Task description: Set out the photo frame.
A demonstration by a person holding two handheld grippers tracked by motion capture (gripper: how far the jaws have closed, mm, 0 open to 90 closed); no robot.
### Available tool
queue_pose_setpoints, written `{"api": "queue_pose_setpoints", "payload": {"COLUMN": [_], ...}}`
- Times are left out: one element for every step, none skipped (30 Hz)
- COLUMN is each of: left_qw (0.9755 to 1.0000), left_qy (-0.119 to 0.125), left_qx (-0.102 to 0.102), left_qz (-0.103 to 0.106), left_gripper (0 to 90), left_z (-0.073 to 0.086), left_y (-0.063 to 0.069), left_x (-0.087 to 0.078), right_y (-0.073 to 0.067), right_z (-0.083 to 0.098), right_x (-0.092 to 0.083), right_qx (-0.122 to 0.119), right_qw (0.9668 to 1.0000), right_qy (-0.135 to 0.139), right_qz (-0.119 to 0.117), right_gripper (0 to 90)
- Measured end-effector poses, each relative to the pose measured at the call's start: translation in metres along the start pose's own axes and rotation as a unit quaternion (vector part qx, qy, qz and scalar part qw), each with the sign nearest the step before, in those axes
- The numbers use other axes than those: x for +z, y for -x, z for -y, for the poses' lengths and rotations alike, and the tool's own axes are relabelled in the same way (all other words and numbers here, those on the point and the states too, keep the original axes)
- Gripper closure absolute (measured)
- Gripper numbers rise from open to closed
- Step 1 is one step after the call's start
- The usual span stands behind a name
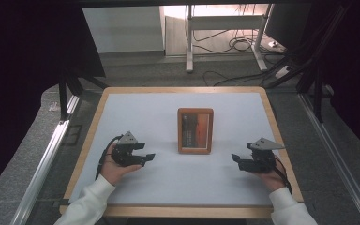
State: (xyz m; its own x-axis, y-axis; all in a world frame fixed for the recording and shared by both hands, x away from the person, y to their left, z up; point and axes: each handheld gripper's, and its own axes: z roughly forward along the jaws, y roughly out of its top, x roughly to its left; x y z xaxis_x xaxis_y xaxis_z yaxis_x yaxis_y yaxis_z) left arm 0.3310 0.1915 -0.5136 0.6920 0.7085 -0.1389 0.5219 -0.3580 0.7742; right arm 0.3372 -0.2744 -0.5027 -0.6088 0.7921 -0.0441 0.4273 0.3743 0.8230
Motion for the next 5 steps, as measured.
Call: {"api": "queue_pose_setpoints", "payload": {"left_qw": [1.0000, 1.0000, 1.0000, 1.0000, 1.0000], "left_qy": [0.001, 0.001, 0.002, 0.002, 0.002], "left_qx": [-0.002, -0.004, -0.006, -0.008, -0.009], "left_qz": [0.000, 0.000, 0.000, 0.000, 0.000], "left_gripper": [32.0, 31.3, 30.5, 30.1, 29.6], "left_z": [-0.0006, -0.0010, -0.0011, -0.0011, -0.0010], "left_y": [-0.0007, -0.0013, -0.0015, -0.0017, -0.0019], "left_x": [-0.0001, -0.0002, -0.0002, -0.0002, -0.0001], "right_y": [0.0005, 0.0013, 0.0018, 0.0022, 0.0025], "right_z": [-0.0001, -0.0002, -0.0003, -0.0004, -0.0006], "right_x": [0.0000, 0.0002, 0.0000, -0.0003, -0.0008], "right_qx": [0.002, 0.003, 0.004, 0.004, 0.005], "right_qw": [1.0000, 1.0000, 1.0000, 1.0000, 0.9999], "right_qy": [0.001, 0.004, 0.006, 0.008, 0.011], "right_qz": [-0.001, -0.001, -0.001, -0.001, -0.001], "right_gripper": [22.6, 22.6, 22.6, 22.6, 22.5]}}
